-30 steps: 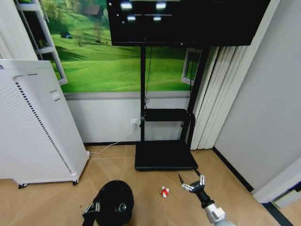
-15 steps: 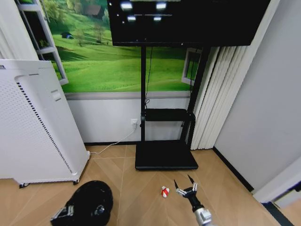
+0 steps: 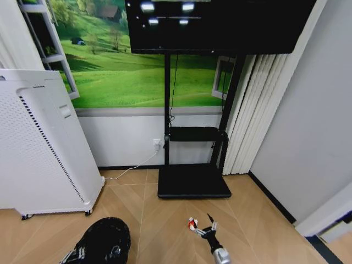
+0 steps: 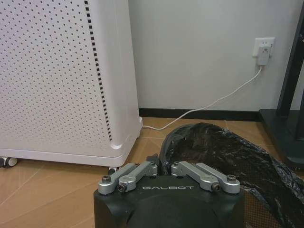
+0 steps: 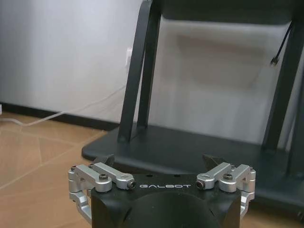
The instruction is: Pick up the trash bin and place the garbage on the floor into it.
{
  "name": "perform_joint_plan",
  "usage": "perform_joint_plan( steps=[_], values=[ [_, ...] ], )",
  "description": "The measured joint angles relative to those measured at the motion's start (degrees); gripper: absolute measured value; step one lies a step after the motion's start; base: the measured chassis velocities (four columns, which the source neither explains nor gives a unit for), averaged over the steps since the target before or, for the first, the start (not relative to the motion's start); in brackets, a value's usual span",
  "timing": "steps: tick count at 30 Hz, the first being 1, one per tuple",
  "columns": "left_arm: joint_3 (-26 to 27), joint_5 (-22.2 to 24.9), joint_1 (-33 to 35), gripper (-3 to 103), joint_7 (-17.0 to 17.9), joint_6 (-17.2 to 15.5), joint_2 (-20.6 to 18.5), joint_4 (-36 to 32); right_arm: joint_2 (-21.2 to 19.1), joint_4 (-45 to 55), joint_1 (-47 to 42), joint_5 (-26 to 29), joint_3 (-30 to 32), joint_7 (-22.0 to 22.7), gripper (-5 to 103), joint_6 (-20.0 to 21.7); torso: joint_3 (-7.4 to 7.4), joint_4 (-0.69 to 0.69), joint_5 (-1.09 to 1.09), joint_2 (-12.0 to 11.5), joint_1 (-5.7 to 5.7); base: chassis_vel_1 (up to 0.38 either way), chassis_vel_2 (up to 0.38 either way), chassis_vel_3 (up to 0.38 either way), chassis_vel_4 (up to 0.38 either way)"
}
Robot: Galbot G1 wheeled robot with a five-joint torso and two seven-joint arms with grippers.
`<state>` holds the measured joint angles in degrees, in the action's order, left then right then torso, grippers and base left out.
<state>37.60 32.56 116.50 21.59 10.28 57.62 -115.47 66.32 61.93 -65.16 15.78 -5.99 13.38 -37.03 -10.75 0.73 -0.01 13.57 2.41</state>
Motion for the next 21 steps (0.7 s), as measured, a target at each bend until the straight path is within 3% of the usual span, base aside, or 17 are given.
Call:
perform_joint_plan(
  steps=[8,13,21],
  values=[
    [0.0,0.8,-0.5,7,0.2,0.0,-0.1,0.4,2.8,-6.2,3.4,2.9,-3.1,-0.9,100,-0.1,0.00,0.03,-0.01,0.0,0.00,0.000,0.000,0.000,0.000],
    [-0.2,1.2,-0.8,7,0.5,-0.3,-0.1,0.5,6.9,-14.7,7.1,9.3,-5.4,-2.6,100,-0.2,0.00,0.03,-0.01,0.0,0.00,0.000,0.000,0.000,0.000],
    [-1.2,1.3,-1.8,7,0.6,-0.5,0.1,0.9,8.5,-19.9,9.6,15.4,-5.9,-3.4,100,1.8,0.00,0.03,0.00,0.0,0.00,0.000,0.000,0.000,0.000]
  ],
)
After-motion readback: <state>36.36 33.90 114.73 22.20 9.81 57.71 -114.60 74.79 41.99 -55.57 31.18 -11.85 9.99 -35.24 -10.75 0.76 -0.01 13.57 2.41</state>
